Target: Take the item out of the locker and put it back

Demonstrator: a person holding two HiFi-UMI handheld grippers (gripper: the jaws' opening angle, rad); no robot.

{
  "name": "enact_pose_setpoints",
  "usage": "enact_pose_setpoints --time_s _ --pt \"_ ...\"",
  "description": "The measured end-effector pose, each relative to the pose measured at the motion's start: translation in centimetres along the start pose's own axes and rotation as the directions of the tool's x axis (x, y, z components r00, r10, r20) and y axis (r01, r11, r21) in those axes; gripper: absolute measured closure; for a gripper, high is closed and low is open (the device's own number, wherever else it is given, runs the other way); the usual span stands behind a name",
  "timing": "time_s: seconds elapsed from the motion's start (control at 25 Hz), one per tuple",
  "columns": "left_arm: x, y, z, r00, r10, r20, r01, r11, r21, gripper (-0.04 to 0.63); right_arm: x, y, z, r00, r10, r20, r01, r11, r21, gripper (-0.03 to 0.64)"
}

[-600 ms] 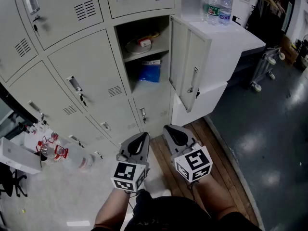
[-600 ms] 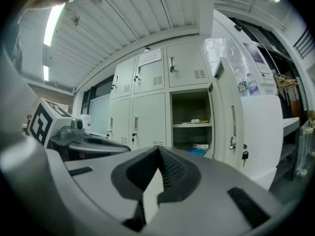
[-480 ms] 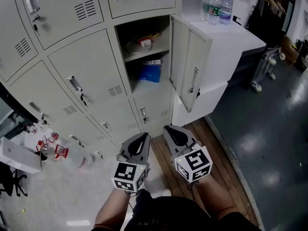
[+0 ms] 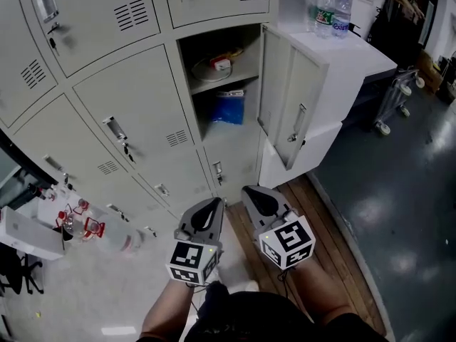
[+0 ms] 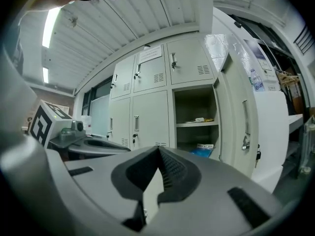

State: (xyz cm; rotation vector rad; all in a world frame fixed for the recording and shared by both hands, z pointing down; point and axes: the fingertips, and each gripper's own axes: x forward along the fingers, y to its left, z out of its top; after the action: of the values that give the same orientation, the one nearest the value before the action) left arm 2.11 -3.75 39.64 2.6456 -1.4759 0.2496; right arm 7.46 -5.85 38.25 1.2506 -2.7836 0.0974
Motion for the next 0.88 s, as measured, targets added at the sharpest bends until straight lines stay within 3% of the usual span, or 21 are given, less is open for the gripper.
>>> enact_pose_setpoints --time_s 0.88 --pt "1.4 10.9 0.1 0.989 -0.147 0.017 0.147 0.989 -0.012 0.592 11.0 2.1 0.9 0.991 -0.125 -0.039 0.125 0.992 -0.004 0.616"
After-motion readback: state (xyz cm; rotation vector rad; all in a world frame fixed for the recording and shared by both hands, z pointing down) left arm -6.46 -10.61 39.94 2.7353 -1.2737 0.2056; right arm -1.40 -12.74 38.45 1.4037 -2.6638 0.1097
